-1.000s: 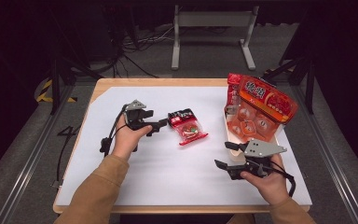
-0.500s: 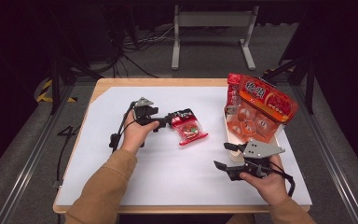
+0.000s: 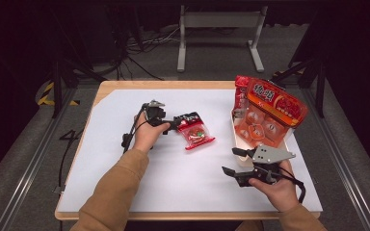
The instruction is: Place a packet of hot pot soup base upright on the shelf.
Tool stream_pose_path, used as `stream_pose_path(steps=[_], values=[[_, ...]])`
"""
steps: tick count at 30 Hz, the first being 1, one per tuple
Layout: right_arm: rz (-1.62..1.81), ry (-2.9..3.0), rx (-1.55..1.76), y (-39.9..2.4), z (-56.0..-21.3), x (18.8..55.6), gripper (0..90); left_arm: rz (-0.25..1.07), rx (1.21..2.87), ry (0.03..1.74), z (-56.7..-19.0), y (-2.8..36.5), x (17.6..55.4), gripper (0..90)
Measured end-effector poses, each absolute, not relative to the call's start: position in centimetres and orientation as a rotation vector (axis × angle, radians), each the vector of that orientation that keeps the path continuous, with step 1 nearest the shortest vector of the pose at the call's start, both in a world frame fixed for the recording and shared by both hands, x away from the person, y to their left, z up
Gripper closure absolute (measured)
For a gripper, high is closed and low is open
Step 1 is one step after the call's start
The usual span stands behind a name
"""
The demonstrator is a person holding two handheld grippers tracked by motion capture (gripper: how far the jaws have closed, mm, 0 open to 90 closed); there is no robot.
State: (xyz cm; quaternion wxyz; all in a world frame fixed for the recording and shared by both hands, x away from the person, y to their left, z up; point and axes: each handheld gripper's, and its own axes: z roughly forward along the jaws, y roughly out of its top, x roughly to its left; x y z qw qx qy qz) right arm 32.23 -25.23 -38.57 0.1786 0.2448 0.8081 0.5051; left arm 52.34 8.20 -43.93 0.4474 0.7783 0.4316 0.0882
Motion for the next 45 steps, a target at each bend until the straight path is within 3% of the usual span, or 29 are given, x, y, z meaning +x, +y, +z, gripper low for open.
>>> stream_pose_path(steps=[20,29,32,34,45], values=[[1.424,2.311,0.695,-25.1,-39.1,32.3,27.5,0.248,2.040,1.077,-45.2,6.1,53.0,17.8],[1.423,2.317,0.692,-24.8,-39.3,32.4,27.7,0.394,2.134,0.993,-45.1,5.3,52.1,57.1],[1.423,2.316,0.691,-24.8,-39.3,32.4,27.8,0.383,2.129,0.974,-45.1,5.2,52.0,69.3],[1.421,2.317,0.695,-24.8,-39.3,32.4,27.9,0.354,2.123,0.939,-45.1,5.0,51.9,83.1],[1.426,2.308,0.707,-25.1,-39.2,32.5,28.5,0.320,2.081,0.877,-43.3,5.2,51.1,87.9]])
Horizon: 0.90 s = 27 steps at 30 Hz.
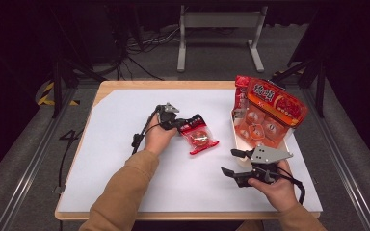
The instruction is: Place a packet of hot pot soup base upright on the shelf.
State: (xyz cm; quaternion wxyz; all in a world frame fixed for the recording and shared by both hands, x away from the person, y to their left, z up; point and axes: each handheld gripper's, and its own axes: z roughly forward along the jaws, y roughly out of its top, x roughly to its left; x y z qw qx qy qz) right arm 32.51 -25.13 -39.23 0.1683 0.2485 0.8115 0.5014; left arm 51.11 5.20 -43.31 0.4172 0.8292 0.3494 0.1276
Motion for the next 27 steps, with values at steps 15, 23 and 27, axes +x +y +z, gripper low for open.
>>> stream_pose_path(steps=[15,23,27], values=[[1.445,2.269,0.753,-25.8,-38.4,32.5,30.6,0.282,1.898,0.691,-38.3,5.3,47.5,88.5],[1.465,2.253,0.784,-26.3,-37.7,32.7,33.1,0.263,1.867,0.569,-35.7,4.9,44.8,89.1],[1.477,2.246,0.798,-26.5,-37.3,32.8,34.0,0.271,1.865,0.493,-34.6,4.6,43.3,89.1]])
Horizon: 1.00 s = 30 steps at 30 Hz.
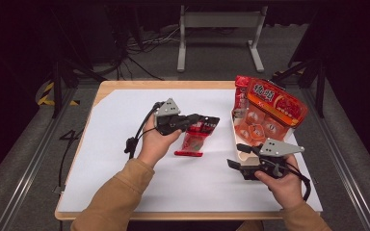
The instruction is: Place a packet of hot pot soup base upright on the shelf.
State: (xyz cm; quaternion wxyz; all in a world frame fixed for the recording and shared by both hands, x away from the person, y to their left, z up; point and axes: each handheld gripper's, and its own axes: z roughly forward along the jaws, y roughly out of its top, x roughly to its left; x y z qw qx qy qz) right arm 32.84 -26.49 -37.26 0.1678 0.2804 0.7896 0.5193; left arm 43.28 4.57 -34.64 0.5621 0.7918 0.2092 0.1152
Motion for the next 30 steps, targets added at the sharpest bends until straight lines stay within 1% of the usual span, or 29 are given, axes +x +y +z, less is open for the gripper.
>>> stream_pose_path(steps=[4,7,12,18,25,30], values=[[1.497,2.249,0.802,-26.5,-36.9,33.1,34.4,0.283,1.861,0.439,-33.7,4.4,42.2,89.1],[1.502,2.251,0.800,-26.4,-36.7,33.2,34.1,0.266,1.838,0.420,-33.1,4.3,41.6,89.1],[1.510,2.262,0.801,-26.4,-36.4,33.6,30.6,0.227,1.801,0.372,-32.1,4.1,40.4,89.1],[1.531,2.258,0.791,-26.3,-36.0,34.0,25.5,0.220,1.784,0.310,-30.9,3.6,38.8,89.1],[1.563,2.278,0.768,-25.9,-36.0,34.2,23.2,0.191,1.770,0.245,-29.9,3.0,37.4,89.1],[1.672,2.296,0.732,-25.5,-35.8,34.3,22.8,0.174,1.759,0.201,-29.5,2.4,36.4,89.1]])
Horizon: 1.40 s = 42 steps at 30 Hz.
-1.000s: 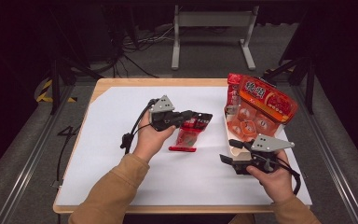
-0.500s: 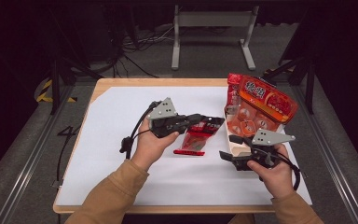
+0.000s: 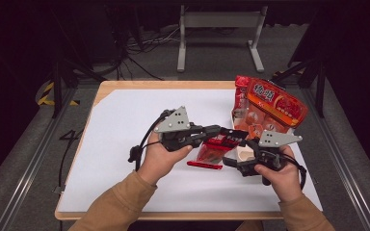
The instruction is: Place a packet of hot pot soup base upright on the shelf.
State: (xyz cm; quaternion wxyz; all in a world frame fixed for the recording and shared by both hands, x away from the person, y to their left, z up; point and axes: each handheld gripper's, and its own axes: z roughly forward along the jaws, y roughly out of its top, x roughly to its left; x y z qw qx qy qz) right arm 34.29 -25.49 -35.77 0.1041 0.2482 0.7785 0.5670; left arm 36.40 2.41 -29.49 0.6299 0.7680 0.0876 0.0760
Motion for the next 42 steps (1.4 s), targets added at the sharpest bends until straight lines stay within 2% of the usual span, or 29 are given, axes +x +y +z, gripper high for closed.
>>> stream_pose_path(steps=[10,14,16,19,26,27,31,32,35,38,42], values=[[1.691,2.360,0.616,-23.8,-36.3,34.8,23.3,0.150,1.743,0.179,-29.4,2.1,35.7,89.1],[1.683,2.377,0.574,-23.6,-36.4,35.1,38.8,0.151,1.739,0.176,-29.4,2.2,35.7,89.1],[1.655,2.401,0.546,-23.7,-36.3,35.1,52.5,0.151,1.737,0.181,-29.5,2.4,35.8,89.0],[1.627,2.427,0.507,-24.1,-36.0,35.1,65.5,0.150,1.734,0.200,-29.7,2.7,35.9,88.8],[1.574,2.479,0.436,-24.3,-35.3,34.7,71.2,0.128,1.712,0.235,-30.0,3.2,36.2,87.1],[1.573,2.482,0.435,-24.4,-35.3,34.7,71.4,0.132,1.718,0.240,-30.0,3.2,36.2,85.0],[1.585,2.478,0.444,-24.8,-34.9,34.8,71.7,0.141,1.736,0.257,-30.1,3.2,36.3,67.2],[1.593,2.476,0.447,-25.0,-34.8,34.8,71.8,0.151,1.740,0.264,-30.2,3.1,36.4,67.2],[1.580,2.468,0.445,-25.6,-34.1,34.7,71.9,0.186,1.747,0.298,-30.5,3.0,36.4,42.0],[1.538,2.467,0.456,-26.6,-33.2,34.8,71.8,0.203,1.763,0.308,-30.6,3.2,36.3,30.1],[1.507,2.470,0.463,-27.6,-32.4,34.8,71.8,0.229,1.787,0.311,-30.7,3.6,36.2,25.3]])
